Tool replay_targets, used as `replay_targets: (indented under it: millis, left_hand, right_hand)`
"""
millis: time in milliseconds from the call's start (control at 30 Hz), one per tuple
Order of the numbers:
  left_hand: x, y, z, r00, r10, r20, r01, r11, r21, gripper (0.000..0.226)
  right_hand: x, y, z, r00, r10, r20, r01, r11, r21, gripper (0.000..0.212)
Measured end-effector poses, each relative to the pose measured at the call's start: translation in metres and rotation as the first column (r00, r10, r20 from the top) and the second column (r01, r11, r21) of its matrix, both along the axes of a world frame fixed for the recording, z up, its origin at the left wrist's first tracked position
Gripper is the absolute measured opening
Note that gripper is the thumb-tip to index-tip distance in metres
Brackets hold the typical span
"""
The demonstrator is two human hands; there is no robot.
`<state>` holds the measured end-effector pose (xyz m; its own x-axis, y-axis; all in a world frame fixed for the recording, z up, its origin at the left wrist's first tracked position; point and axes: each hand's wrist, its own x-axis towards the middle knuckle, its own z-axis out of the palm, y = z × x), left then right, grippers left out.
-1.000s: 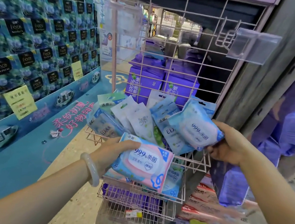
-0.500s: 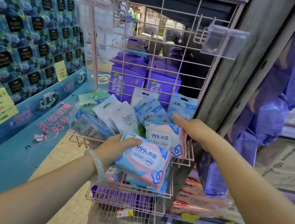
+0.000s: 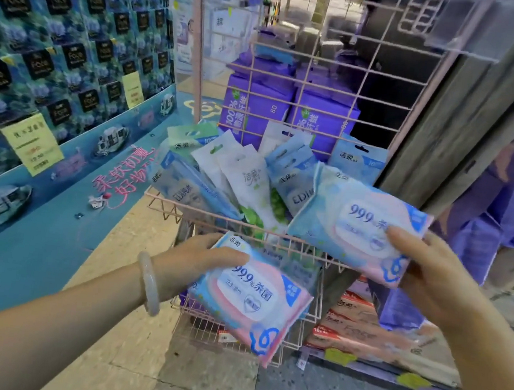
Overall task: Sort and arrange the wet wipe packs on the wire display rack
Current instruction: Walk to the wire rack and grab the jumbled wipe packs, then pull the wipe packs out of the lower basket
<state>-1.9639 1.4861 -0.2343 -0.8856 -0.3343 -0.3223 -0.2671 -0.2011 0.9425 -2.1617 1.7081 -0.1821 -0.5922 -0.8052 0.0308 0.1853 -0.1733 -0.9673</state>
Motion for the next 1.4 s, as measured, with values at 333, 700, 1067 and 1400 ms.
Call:
replay_targets:
  millis: [333,700,1067,1400]
  left_hand:
    - [0.034,-0.010,-0.127,0.711,0.527,0.465,-0.633,0.768,0.099,0.063]
    - [-0.026,-0.066,-0.112,0.842,0.466,0.271,-0.516,0.842,0.154,0.062]
    - [-0.028,-0.057,-0.123,0.879,0.463,0.114,-0.474,0.874,0.108,0.058]
    - [-0.042,-0.073,-0.131,0.830,0.488,0.271,-0.431,0.869,-0.244,0.066]
  right_hand:
    - [0.076,-0.032,-0.145,0.868,-0.169,0.467,-0.051,0.905,0.423,0.053]
    - [0.071,-0.147,-0.169,0.838,-0.364,0.406,0.156,0.874,0.460,0.024]
    - [0.080,-0.207,-0.157,0.928,-0.361,-0.097,0.334,0.684,0.648,0.038]
    - [0.071,-0.197,-0.171,0.952,-0.252,-0.176,0.304,0.696,0.650,0.014]
